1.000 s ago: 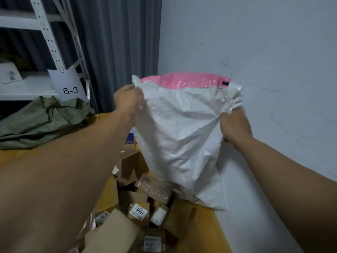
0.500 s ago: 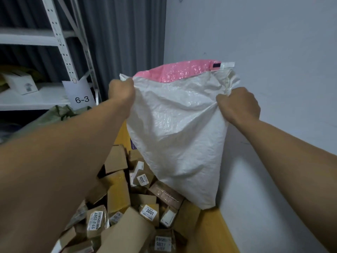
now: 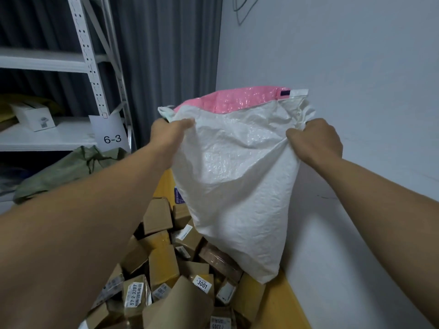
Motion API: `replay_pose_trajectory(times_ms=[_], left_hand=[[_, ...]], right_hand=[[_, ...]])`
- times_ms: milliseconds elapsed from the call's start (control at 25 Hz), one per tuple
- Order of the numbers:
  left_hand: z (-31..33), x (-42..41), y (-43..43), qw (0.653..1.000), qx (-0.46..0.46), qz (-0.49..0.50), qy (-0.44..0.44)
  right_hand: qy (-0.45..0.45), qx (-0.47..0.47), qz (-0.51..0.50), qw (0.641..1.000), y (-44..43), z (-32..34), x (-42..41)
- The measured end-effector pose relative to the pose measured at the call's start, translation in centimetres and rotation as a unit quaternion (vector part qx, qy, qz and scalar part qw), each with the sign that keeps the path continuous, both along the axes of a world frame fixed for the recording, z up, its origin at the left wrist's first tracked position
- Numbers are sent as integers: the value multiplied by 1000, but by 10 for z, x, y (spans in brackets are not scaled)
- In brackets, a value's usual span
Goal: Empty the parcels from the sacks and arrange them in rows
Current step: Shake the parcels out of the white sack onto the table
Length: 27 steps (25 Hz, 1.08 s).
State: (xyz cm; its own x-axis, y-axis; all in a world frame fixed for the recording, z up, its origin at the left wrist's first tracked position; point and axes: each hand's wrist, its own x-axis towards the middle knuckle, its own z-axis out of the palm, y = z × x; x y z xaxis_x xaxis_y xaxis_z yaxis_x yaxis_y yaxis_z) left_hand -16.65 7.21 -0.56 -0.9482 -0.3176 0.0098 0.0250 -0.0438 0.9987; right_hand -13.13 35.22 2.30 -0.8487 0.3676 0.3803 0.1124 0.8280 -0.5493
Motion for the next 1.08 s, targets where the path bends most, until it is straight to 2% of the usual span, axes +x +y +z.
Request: replay_pose_trajectory(times_ms=[160,280,440,680,880,1000,1080], left_hand=[[38,-3,-9,997,27,26,73],[35,7,-14,995,42,-43,76],[7,23,-15,992,-13,-105,69],[31,19,-25,992,-12,-23,126],[55,19,-34,991,-18,53,117],[76,22,-42,988,-34,78,132],[77,25,-45,987,-48,85,124]], right_hand=[[72,-28,14,997,-18,38,-7],[57,-7,30,998,-31,34,-7],[53,-17,110,992,-42,26,-7],[69,-30,155,985,-61,36,-10],[130,-21,114,985,-64,47,-6],[166,-58,103,979,-64,54,-6],[158,-93,109,977,-63,52,-9]])
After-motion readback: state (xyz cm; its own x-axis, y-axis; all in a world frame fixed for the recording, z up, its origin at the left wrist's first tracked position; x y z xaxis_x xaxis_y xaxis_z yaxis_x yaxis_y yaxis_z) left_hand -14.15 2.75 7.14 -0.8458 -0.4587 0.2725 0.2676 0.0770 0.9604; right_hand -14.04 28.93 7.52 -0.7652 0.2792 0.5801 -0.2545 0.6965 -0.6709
